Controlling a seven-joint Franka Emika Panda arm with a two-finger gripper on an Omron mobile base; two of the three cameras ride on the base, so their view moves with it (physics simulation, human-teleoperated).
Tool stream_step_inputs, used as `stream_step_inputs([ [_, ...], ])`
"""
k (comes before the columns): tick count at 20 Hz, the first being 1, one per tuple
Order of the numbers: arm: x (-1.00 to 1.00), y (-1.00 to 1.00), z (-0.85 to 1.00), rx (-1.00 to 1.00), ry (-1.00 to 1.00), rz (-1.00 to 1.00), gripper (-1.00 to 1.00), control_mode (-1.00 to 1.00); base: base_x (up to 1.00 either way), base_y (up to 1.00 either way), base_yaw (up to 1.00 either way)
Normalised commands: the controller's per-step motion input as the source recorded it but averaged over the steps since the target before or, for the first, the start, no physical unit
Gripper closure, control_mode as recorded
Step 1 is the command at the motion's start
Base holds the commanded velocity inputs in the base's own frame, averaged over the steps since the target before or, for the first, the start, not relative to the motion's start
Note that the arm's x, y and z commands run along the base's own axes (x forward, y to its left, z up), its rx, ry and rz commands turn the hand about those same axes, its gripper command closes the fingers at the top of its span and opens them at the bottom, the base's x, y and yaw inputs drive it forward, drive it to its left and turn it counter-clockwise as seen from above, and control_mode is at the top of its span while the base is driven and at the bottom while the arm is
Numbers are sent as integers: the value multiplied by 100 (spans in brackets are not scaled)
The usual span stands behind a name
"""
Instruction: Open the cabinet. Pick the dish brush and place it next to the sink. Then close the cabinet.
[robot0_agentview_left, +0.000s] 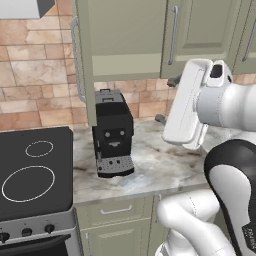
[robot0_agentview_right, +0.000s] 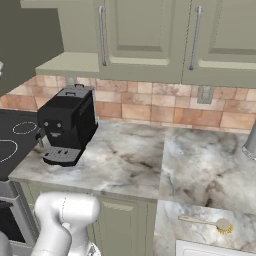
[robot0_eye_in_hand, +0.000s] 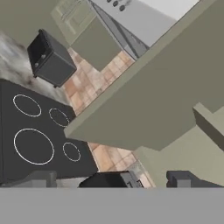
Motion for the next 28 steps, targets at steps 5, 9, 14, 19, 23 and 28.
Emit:
stream_step_inputs([
  [5,-7,36,2,-7,-1,9,-100,-100,0,0,0],
  [9,-15,17,9,-5,0,5,-100,-100,0,0,0],
  [14,-19,20,1,-8,0,6,-100,-100,0,0,0],
  [19,-24,19,0,-11,-2,5,-100,-100,0,0,0],
  [23,-16,27,0,-8,-2,1,-100,-100,0,0,0],
  [28,-13,32,2,-2,0,0,-100,-100,0,0,0],
])
